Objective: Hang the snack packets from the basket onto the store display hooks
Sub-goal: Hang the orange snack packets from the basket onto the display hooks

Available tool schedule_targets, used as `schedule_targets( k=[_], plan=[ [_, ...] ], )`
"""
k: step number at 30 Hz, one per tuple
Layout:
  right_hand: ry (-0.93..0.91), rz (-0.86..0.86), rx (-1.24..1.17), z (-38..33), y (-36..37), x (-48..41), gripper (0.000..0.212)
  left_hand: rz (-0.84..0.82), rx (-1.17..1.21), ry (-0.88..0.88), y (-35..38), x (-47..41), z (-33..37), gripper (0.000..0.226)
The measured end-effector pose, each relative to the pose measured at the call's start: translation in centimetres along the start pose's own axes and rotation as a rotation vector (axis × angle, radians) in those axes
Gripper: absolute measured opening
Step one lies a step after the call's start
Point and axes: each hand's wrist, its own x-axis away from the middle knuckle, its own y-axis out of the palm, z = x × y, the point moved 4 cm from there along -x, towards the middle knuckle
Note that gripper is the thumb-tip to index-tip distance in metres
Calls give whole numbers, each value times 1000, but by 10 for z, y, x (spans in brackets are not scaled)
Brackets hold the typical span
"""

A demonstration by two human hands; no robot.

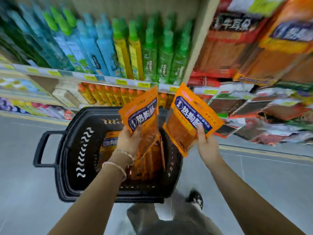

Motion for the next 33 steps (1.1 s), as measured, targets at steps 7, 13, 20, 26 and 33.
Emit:
schedule_targets(
  k=[7,13,20,26,33],
  plan=[
    [-326,172,90,-35,-160,-39,17,39,56,286,108,45,116,8],
    [-515,272,57,-87,-258,-77,29,99,134,333,160,68,209,24],
    [-663,441,-129,-179,-330,-120,16,48,308,708,163,79,321,3],
    [-775,519,-193,-255,-367,-145,17,-36,468,802,147,78,387,10],
    [-701,455,-388,-320,-380,-194,18,0,472,916,142,70,444,11]
  ],
)
